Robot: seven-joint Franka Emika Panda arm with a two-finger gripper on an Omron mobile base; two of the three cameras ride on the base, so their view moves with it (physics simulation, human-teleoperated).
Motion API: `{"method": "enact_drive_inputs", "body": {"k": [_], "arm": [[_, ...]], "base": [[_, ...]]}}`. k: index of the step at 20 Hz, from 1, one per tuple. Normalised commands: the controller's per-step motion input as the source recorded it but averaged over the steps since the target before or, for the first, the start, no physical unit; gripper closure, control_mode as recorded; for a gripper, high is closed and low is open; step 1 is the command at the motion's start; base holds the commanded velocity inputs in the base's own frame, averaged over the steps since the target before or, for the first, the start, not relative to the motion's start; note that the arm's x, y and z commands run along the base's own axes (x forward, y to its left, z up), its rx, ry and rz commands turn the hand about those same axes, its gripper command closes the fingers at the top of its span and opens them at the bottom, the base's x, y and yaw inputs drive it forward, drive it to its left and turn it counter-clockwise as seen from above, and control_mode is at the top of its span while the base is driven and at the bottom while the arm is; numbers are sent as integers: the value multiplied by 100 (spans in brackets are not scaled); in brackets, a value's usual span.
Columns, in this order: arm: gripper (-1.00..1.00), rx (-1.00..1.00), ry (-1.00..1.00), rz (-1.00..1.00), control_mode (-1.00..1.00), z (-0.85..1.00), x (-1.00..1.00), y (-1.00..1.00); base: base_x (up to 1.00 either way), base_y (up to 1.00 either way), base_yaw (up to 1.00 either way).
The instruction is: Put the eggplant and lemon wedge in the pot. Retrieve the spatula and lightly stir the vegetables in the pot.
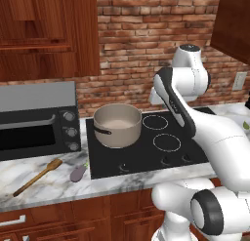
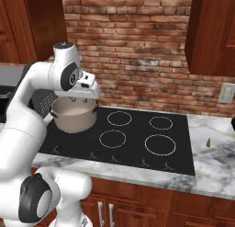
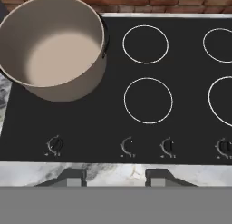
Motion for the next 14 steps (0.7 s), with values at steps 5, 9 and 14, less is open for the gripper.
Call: {"method": "enact_drive_inputs", "body": {"k": [5,9,14], "arm": [[-100,0,0,0,-100,0,0,0],[-100,-3,-12,0,-100,-9,-29,42],[-100,-3,-22,0,-100,-16,-45,100]], "base": [[0,0,0],[0,0,0],[0,0,0]]}}
